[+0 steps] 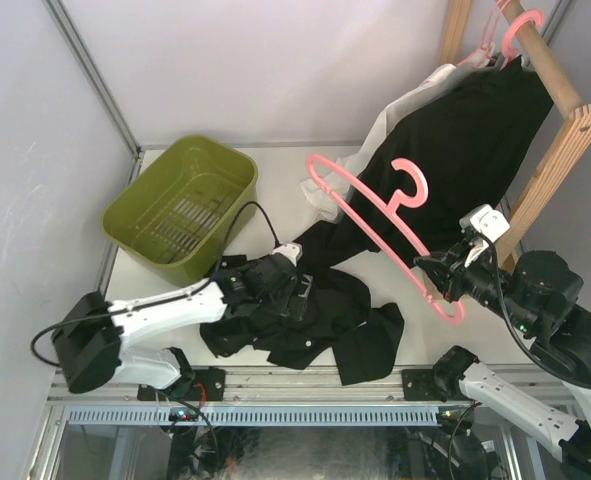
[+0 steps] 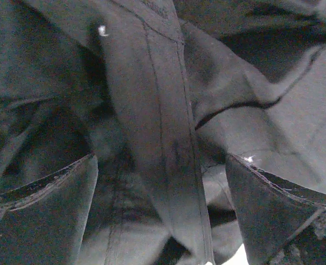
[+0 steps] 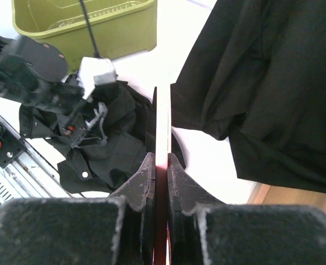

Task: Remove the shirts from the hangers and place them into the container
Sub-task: Pick up the shirt from the center of the board.

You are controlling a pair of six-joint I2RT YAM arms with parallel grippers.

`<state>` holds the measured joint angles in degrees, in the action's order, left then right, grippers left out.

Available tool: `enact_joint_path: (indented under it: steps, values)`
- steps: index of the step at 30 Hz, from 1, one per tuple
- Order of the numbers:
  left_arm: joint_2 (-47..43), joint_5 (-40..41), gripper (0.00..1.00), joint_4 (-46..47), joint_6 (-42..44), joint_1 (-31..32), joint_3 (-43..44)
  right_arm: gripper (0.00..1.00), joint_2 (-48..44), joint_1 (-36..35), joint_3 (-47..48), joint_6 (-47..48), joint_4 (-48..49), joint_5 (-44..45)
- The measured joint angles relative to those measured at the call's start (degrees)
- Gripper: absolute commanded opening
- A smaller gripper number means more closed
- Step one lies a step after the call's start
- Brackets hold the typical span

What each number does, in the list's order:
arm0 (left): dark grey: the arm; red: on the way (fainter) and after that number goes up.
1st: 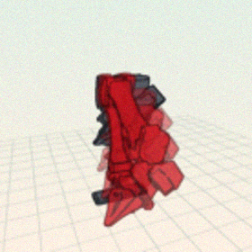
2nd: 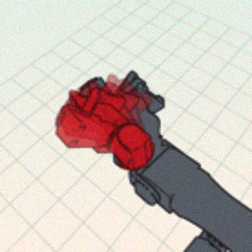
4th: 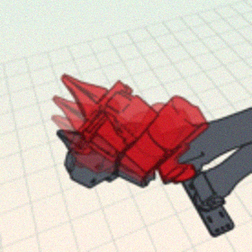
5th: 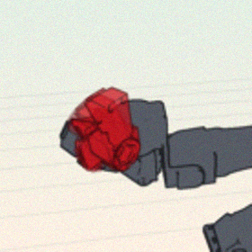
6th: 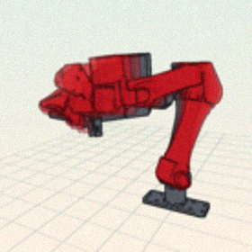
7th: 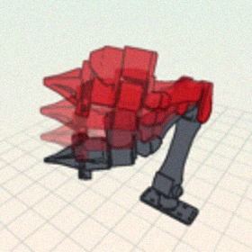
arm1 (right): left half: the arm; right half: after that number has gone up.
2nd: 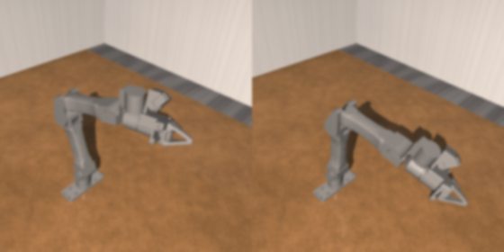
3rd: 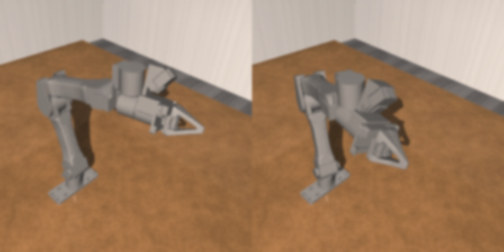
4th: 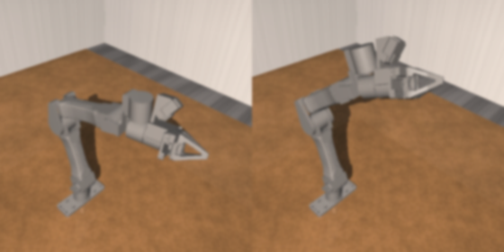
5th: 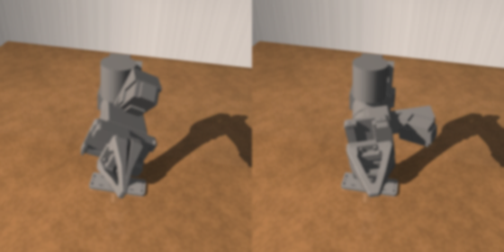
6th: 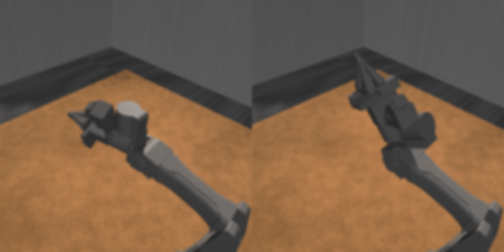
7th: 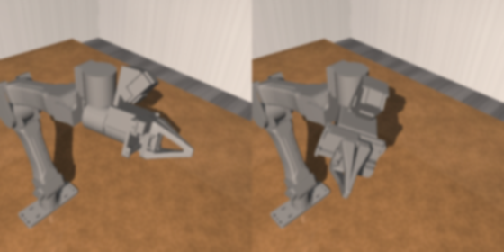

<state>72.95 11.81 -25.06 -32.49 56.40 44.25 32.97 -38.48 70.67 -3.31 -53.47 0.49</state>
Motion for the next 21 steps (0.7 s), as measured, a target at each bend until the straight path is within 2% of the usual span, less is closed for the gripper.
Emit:
enact_joint_path:
  steps: [6, 8, 11, 12, 14, 15, 19, 21]
  values:
    - [11.87, -4.11, 0.99, 6.21, 0.09, 0.55, -1.2, 0.0, 0.0, 0.0, -1.81, -0.68, 1.51, -0.48]
    - [13.79, -2.75, 0.92, 7.67, 0.68, 1.81, -0.5, 0.0, 0.02, 0.0, -2.19, -0.76, 1.49, 0.0]
    - [17.14, 0.46, 0.61, 8.07, 1.07, 3.52, 1.16, 0.0, -0.15, 0.0, -2.58, -0.85, 1.88, 1.68]
    - [18.38, 2.19, 0.47, 8.09, 1.25, 4.22, 1.9, 0.0, -0.35, 0.0, -2.82, -0.94, 2.16, 2.51]
    - [20.48, 4.7, 0.13, 8.81, 0.74, 5.7, 3.32, 0.0, -0.85, 0.0, -3.17, -1.2, 2.58, 4.42]
    - [21.51, 5.31, 0.02, 9.49, 0.2, 6.62, 4.15, 0.0, -1.11, 0.0, -3.23, -1.33, 2.75, 5.27]
    - [22.18, 9.49, 0.0, 9.68, -1.4, 9.97, 5.99, 0.0, -2.27, 0.0, -3.23, -1.9, 3.63, 7.32]
    - [20.63, 11.78, 0.0, 5.68, -1.49, 10.47, 6.01, 0.0, -2.56, 0.0, -3.23, -2.12, 4.04, 7.78]
